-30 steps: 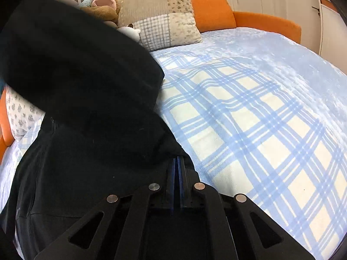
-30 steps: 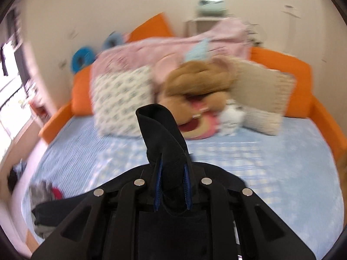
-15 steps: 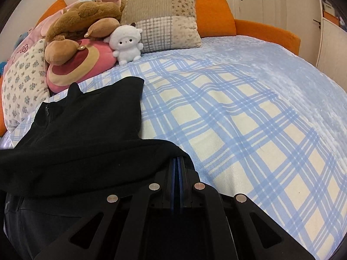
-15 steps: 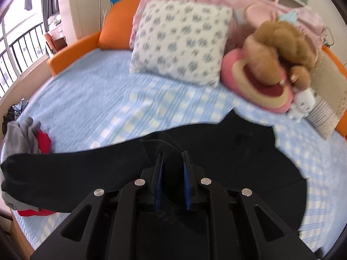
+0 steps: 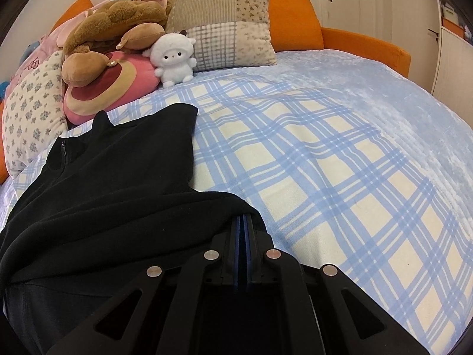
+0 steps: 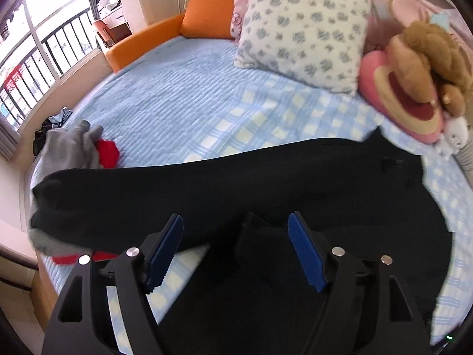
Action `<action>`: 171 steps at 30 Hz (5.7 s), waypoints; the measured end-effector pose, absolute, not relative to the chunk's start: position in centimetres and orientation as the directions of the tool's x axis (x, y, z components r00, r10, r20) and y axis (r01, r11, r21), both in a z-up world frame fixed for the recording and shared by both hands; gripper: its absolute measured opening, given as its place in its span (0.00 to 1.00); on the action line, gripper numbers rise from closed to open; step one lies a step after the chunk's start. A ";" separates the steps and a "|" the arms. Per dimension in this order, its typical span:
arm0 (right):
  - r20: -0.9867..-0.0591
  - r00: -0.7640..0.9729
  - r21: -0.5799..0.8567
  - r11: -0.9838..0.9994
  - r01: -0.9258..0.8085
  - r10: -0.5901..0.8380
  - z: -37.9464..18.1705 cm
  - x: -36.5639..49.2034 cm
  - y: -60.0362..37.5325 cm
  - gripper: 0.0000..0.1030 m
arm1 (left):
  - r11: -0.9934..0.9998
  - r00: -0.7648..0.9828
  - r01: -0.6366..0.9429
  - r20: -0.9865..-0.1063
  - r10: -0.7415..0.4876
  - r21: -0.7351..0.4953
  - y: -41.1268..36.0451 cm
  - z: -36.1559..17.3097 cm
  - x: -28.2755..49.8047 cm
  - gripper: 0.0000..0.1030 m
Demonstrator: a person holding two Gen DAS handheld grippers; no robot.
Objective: Fold large clothes
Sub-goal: 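Open the right tool to release the folded sleeve onto the body, then move the left tool to the other sleeve cuff by the grey garment and grasp it, then fold the sleeve with the left tool across the body while the right tool pins the jacket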
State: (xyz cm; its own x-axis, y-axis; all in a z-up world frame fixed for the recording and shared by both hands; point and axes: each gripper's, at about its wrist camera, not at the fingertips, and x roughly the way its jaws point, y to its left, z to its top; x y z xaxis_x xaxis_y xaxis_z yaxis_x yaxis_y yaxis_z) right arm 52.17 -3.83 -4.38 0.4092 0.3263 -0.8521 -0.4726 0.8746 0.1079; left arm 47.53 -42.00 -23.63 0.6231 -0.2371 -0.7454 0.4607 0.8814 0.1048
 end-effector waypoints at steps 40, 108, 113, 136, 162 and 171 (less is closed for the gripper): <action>-0.780 0.620 0.015 0.987 0.158 -0.088 -24.3 49.6 -39.0 0.36 | 0.988 0.508 0.153 -0.859 -0.062 0.019 -3.6 -23.0 58.3 0.65; -0.765 0.606 -0.154 0.975 0.157 -0.219 -23.8 50.3 -36.6 0.38 | 0.602 0.689 -0.380 -0.649 -0.322 -0.702 42.8 -14.4 30.2 0.50; -0.789 0.599 -0.040 0.985 0.170 -0.136 -23.5 49.9 -38.0 0.38 | 0.547 0.690 -0.376 -0.620 -0.374 -0.748 43.0 -14.3 27.8 0.77; -0.798 0.575 -0.122 0.983 0.134 -0.178 -23.1 50.7 -36.6 0.38 | 0.536 0.713 -0.464 -0.657 -0.246 -0.705 41.2 -14.6 28.8 0.41; -0.693 0.635 0.223 0.939 -0.262 0.342 -17.0 50.7 -12.7 0.57 | 0.501 0.778 -0.522 -0.626 -0.052 -0.691 40.8 -14.8 29.8 0.15; -0.766 0.589 0.142 0.961 -0.235 0.258 -23.9 51.8 -5.2 0.13 | 0.627 0.814 -0.415 -0.576 -0.067 -0.659 39.6 -6.6 33.7 0.14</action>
State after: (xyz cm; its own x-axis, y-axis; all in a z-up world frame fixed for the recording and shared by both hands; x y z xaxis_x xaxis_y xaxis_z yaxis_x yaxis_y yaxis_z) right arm 51.79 -5.21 -23.92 0.5895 0.2576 -0.7656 -0.2351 0.9615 0.1424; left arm 33.75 39.62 -6.62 0.8144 -0.0674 -0.5764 -0.4148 0.6270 -0.6594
